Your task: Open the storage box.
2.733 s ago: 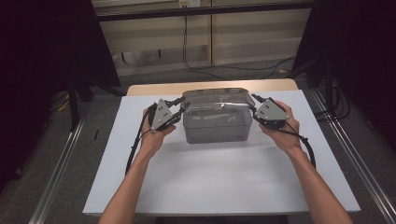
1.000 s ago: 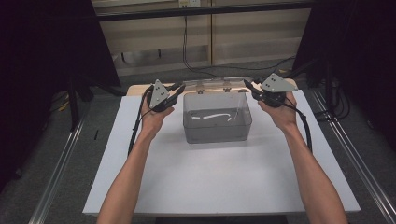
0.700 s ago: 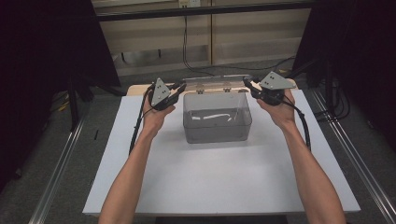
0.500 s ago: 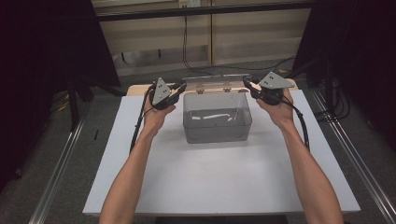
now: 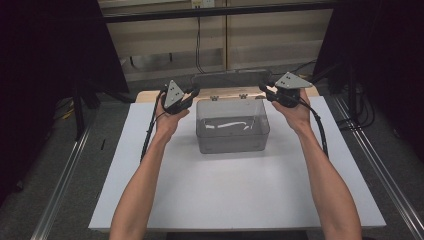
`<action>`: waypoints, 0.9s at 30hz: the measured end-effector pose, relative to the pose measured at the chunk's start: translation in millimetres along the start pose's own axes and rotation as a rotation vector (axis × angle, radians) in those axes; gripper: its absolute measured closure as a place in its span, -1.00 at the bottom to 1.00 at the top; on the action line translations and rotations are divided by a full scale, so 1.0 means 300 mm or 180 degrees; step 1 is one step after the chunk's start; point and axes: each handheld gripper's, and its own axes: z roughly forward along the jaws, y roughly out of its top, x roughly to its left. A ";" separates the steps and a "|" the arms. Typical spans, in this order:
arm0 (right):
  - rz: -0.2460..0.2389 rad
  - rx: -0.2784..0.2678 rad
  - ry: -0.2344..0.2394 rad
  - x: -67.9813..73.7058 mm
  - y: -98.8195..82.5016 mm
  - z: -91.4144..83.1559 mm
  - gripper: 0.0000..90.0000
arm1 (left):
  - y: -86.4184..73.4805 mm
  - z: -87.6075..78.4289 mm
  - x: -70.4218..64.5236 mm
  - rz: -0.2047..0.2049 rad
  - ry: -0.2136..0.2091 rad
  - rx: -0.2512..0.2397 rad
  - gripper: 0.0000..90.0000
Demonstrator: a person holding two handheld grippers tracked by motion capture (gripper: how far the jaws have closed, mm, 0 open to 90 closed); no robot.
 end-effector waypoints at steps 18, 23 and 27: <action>0.0322 0.0070 0.0026 -0.034 -0.027 0.059 0.60 | -0.015 0.045 0.022 -0.0112 0.0047 0.0073 0.74; 0.0380 0.0080 0.0038 -0.039 -0.027 0.078 0.57 | -0.014 0.054 0.029 -0.0130 0.0057 0.0094 0.73; 0.0425 0.0093 0.0037 -0.043 -0.026 0.088 0.56 | -0.020 0.064 0.028 -0.0209 0.0072 0.0080 0.69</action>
